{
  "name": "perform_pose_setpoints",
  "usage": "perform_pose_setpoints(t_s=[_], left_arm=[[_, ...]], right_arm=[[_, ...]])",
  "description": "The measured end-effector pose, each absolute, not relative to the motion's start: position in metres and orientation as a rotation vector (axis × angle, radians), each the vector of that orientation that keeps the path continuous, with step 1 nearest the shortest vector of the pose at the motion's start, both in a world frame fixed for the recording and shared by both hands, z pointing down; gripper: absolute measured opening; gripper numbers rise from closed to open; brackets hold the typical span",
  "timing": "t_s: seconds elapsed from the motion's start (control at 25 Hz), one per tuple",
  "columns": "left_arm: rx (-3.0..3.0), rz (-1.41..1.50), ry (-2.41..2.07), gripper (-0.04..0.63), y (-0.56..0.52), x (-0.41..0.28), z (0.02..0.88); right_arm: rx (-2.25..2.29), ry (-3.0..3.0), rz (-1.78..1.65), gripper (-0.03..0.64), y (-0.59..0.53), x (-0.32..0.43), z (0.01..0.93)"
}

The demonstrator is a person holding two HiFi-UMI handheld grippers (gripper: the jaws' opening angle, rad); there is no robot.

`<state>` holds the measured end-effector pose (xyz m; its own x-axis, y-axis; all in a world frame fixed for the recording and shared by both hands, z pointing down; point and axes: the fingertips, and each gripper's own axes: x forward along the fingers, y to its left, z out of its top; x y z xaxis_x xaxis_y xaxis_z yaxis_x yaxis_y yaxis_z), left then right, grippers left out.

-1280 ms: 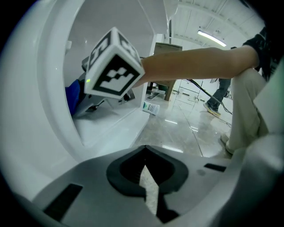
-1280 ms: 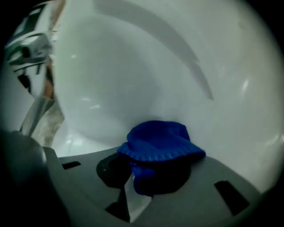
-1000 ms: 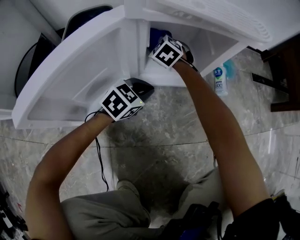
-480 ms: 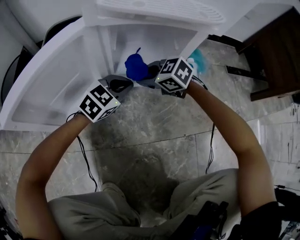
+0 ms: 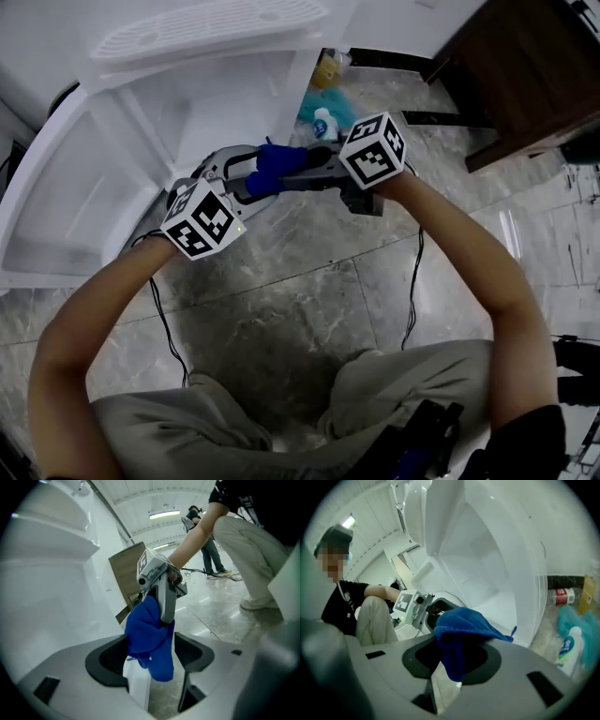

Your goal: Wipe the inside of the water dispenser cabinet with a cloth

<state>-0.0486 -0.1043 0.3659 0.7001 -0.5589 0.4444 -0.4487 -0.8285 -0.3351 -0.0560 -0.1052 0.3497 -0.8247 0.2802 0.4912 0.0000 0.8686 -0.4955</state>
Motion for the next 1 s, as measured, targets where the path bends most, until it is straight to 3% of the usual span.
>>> perform_pose_setpoints(t_s=[0.4,0.6,1.0], left_arm=[[-2.526,-0.884,0.486,0.329,-0.077,0.032,0.356],[-2.469,-0.945,0.482,0.211,-0.075,0.037,0.357],[-2.552,-0.929,0.556,0.129,-0.090,0.027,0.347]], right_arm=[[-0.468,-2.367,0.868,0.086,-0.057,-0.011,0.340],[-0.451,-2.366,0.937,0.086,-0.058,-0.004,0.340],[-0.398,-2.450,1.068,0.127,-0.078,0.003,0.323]])
